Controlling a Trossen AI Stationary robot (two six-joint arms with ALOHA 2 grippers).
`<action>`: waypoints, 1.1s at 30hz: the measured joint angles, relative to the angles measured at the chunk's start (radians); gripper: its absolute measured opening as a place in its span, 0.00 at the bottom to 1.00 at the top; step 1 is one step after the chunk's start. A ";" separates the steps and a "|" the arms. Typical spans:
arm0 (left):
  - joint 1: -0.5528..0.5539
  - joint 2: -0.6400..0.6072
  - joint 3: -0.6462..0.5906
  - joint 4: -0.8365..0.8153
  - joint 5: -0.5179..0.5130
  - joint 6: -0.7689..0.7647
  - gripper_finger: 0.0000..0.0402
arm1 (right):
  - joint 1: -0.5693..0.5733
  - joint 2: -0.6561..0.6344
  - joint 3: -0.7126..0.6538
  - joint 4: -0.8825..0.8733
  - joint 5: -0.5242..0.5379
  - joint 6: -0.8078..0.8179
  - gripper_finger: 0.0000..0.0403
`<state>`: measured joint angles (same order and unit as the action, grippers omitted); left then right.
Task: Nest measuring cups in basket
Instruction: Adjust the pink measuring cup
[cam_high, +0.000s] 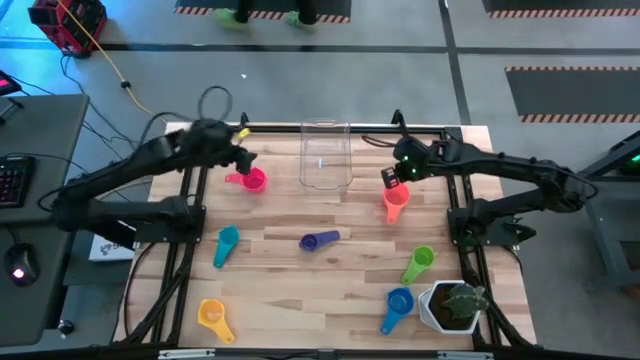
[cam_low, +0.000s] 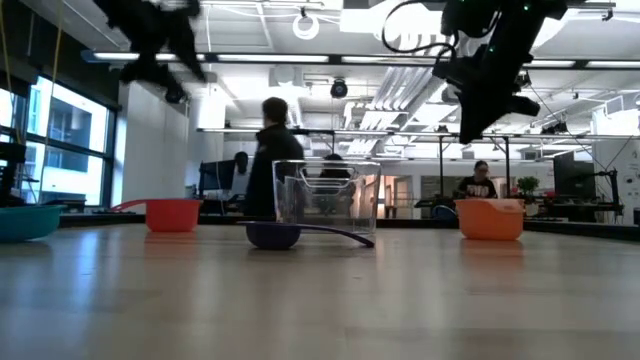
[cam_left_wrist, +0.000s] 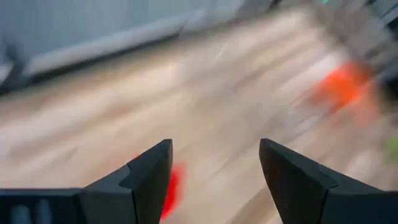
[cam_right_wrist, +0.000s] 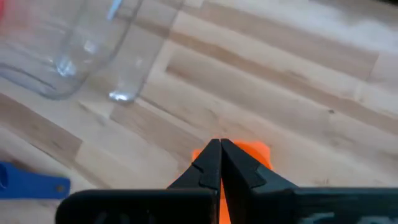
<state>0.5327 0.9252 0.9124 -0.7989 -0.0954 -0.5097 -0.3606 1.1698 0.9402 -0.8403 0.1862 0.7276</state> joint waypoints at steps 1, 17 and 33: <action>0.029 0.040 -0.002 -0.048 0.014 0.023 0.58 | 0.000 0.000 0.004 0.000 0.002 -0.004 0.00; 0.100 0.377 -0.006 -0.141 0.076 0.233 0.11 | 0.001 0.000 0.006 0.006 0.024 -0.009 0.00; 0.020 0.390 -0.245 0.250 0.048 0.102 0.00 | 0.001 0.001 0.006 0.067 0.050 -0.003 0.00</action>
<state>0.5526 1.3151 0.6674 -0.5487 -0.0471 -0.4073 -0.3595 1.1706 0.9466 -0.7733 0.2363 0.7246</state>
